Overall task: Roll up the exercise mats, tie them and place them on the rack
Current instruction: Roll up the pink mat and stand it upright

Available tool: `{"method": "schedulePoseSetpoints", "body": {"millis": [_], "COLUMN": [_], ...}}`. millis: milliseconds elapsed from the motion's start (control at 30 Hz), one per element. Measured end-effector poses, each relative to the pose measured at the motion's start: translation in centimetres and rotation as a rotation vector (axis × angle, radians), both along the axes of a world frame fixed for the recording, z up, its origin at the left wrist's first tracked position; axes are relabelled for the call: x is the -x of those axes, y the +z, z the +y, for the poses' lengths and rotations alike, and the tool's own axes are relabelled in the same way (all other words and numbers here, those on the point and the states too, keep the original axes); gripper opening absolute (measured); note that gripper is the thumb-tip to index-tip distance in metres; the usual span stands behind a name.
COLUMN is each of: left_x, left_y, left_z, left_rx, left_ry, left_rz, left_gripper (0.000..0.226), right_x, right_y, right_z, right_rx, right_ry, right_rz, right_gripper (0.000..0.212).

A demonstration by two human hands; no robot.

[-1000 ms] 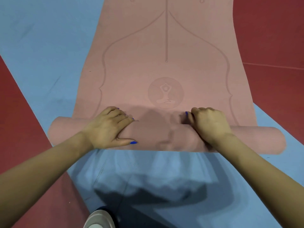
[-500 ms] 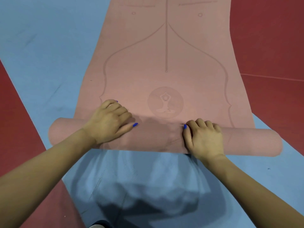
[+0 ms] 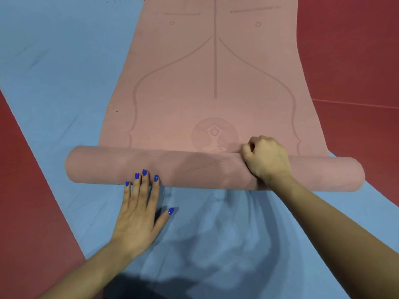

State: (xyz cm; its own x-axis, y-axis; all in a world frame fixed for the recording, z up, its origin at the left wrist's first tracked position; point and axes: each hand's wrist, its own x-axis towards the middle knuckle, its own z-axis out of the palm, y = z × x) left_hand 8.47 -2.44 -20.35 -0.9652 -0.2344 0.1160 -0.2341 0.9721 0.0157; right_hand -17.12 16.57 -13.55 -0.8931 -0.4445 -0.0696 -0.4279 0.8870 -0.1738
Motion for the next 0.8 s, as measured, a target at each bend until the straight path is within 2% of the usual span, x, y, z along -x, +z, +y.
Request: {"method": "schedulePoseSetpoints", "body": {"millis": [333,467,600,800], "left_x": [2.0,2.2,3.3,4.2], "left_y": [1.3,1.6,2.1,2.4], "left_z": [-1.8,-1.8,-1.9,-2.1], "left_rx": [-0.086,-0.114,-0.140,-0.163], "left_ry": [-0.055,-0.046,-0.026,-0.011], "left_rz": [-0.007,-0.028,-0.037,-0.033], "left_gripper": [0.086,0.085,0.089,0.093], "right_x": [1.3,0.7,-0.4,-1.6], "right_y": [0.4,0.1,-0.9,-2.3], "right_z": [-0.5,-0.1,1.1,2.4], "right_rx": [0.060,0.058,0.102,0.142], "right_ry": [0.020,0.055,0.102,0.160], "right_rz": [-0.006,0.055,0.164,0.339], "right_gripper": [0.030,0.032,0.044,0.043]}}
